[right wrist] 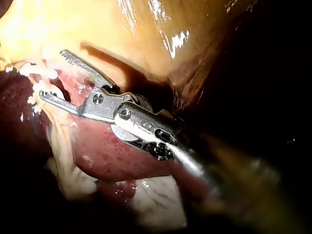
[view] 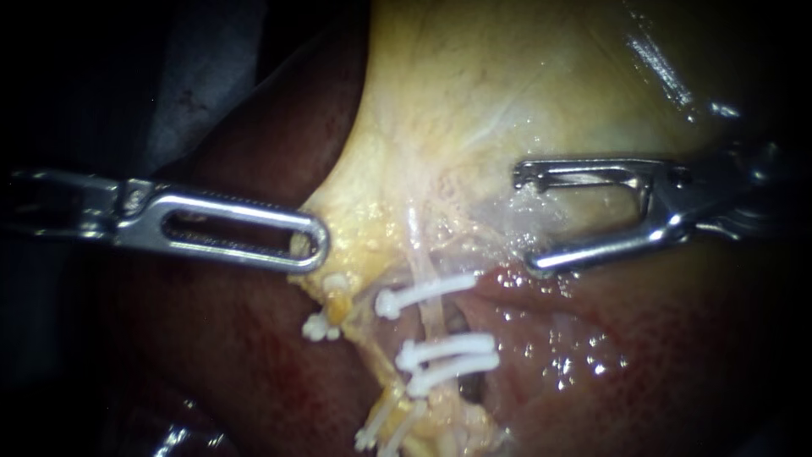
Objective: Going back third clip right tube
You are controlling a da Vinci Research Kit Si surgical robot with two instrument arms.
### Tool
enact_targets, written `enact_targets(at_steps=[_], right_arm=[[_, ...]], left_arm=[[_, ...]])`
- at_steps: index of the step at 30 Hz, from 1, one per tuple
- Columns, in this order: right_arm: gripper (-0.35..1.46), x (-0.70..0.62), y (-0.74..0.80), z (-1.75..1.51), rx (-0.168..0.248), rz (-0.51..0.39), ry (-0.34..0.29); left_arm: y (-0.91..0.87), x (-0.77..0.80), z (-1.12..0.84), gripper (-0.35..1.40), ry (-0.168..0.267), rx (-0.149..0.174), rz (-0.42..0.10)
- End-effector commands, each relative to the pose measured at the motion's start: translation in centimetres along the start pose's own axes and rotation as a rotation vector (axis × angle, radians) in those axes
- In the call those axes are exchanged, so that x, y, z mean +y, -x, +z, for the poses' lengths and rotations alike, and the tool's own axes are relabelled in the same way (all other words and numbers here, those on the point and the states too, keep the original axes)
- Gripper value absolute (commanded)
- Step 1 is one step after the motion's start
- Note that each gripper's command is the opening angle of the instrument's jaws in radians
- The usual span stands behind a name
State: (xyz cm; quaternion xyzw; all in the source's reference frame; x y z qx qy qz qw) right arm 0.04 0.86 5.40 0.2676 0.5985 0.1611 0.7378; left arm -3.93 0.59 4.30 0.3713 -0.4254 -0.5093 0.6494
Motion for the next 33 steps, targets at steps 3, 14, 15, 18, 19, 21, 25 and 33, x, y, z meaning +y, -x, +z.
enact_targets(at_steps=[3,14,15,18,19,21,25,33], right_arm=[[0.6,0.01,-0.04,-0.03,0.003,-0.028,0.0],[0.6,-0.13,-0.08,-0.02,0.014,-0.062,-0.003],[0.6,-0.13,-0.08,-0.02,0.014,-0.062,-0.003],[0.6,-0.14,-0.08,-0.03,0.014,-0.062,-0.003],[0.6,-0.14,-0.08,-0.03,0.013,-0.063,-0.004],[0.6,-0.15,-0.08,-0.03,0.013,-0.063,-0.004],[0.6,-0.15,-0.07,-0.03,0.013,-0.063,-0.004],[0.6,-0.16,-0.06,-0.04,0.013,-0.064,-0.004]], left_arm=[[0.0,0.0,0.0,-0.35,0.0,0.0,0.0],[-0.01,0.01,0.01,-0.35,0.001,-0.001,0.0],[-0.01,0.01,0.01,-0.35,0.001,-0.001,0.0],[-0.01,0.01,0.01,-0.35,0.001,-0.001,0.001],[-0.02,0.01,0.02,-0.35,0.001,-0.001,0.001],[-0.02,0.01,0.03,-0.35,0.002,-0.002,0.001],[-0.07,0.03,0.1,-0.35,0.004,-0.002,0.004],[-0.23,0.09,0.38,-0.35,0.003,0.004,0.017]])
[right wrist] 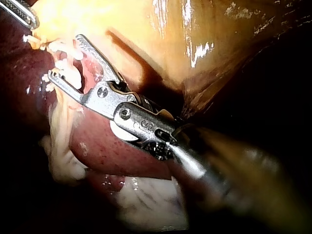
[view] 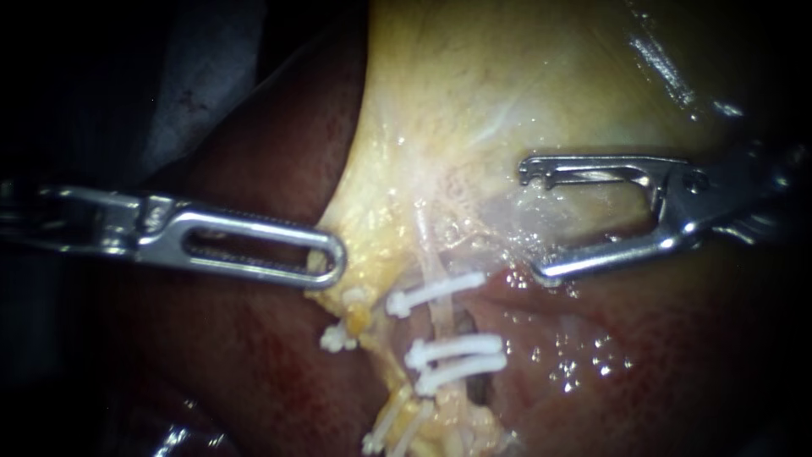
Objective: Going back third clip right tube
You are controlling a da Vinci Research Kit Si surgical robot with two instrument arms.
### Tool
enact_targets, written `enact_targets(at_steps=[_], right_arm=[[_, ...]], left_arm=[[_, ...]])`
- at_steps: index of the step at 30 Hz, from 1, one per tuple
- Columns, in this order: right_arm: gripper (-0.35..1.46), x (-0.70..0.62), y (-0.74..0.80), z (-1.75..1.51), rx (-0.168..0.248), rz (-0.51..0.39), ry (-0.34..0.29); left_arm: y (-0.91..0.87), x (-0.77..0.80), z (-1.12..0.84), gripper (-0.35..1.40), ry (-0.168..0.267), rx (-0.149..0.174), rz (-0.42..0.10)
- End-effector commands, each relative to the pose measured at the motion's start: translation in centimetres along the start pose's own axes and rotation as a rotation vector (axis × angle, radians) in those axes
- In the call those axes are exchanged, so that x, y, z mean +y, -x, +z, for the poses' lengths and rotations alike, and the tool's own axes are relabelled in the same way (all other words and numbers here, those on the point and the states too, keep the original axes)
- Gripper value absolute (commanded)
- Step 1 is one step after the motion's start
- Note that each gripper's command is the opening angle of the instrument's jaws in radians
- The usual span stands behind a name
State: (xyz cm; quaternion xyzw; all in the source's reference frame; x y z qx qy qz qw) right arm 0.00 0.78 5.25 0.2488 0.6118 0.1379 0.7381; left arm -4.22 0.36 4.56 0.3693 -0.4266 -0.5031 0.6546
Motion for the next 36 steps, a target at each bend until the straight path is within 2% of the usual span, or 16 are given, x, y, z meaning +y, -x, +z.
enact_targets(at_steps=[1,9,16,36], right_arm=[[0.6,0.0,0.0,0.0,0.0,0.0,0.0],[0.6,0.0,0.01,-0.01,0.0,0.0,0.0],[0.6,0.0,0.01,-0.01,-0.001,-0.001,0.0],[0.6,-0.01,0.03,-0.01,-0.001,-0.002,0.0]], left_arm=[[-0.02,0.01,0.05,-0.35,0.003,0.0,0.002],[-0.06,0.04,0.31,-0.35,0.002,0.004,0.008],[-0.06,0.05,0.45,-0.35,0.002,0.005,0.009],[-0.05,0.06,0.51,-0.35,0.0,0.008,0.01]])
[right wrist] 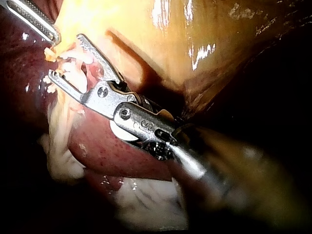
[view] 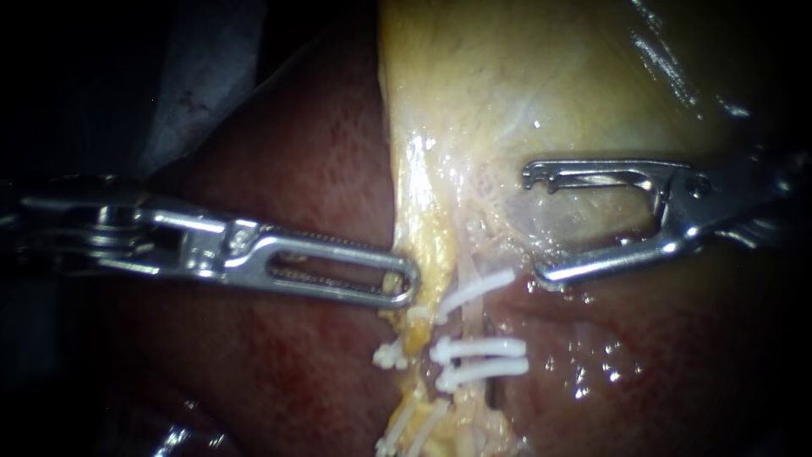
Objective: Going back third clip right tube
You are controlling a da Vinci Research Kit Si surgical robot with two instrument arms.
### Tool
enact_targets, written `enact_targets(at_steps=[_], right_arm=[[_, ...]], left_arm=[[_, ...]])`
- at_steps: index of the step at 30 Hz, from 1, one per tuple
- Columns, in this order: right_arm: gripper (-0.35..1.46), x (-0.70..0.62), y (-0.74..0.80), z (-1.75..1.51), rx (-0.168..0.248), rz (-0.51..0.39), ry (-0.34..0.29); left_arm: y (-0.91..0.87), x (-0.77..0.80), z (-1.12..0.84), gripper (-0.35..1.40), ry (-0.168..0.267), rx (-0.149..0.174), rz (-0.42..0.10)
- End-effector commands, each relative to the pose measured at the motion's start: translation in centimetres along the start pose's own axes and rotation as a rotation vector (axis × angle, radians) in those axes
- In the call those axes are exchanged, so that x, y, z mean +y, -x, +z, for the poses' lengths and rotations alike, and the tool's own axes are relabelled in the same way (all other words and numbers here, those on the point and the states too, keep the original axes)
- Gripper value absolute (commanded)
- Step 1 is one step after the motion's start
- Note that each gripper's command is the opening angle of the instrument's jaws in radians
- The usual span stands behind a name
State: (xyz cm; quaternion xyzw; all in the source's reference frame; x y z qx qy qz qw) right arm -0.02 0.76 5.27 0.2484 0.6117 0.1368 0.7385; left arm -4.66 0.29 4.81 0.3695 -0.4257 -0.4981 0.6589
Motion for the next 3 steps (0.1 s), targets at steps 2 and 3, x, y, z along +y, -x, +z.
enact_targets(at_steps=[2,3], right_arm=[[0.6,0.0,0.0,0.0,0.0,0.0,0.0],[0.6,0.0,0.0,0.0,0.0,0.0,0.0]], left_arm=[[0.01,0.0,0.01,-0.35,0.0,0.0,0.0],[0.01,-0.01,0.01,-0.35,-0.001,0.0,0.0]])
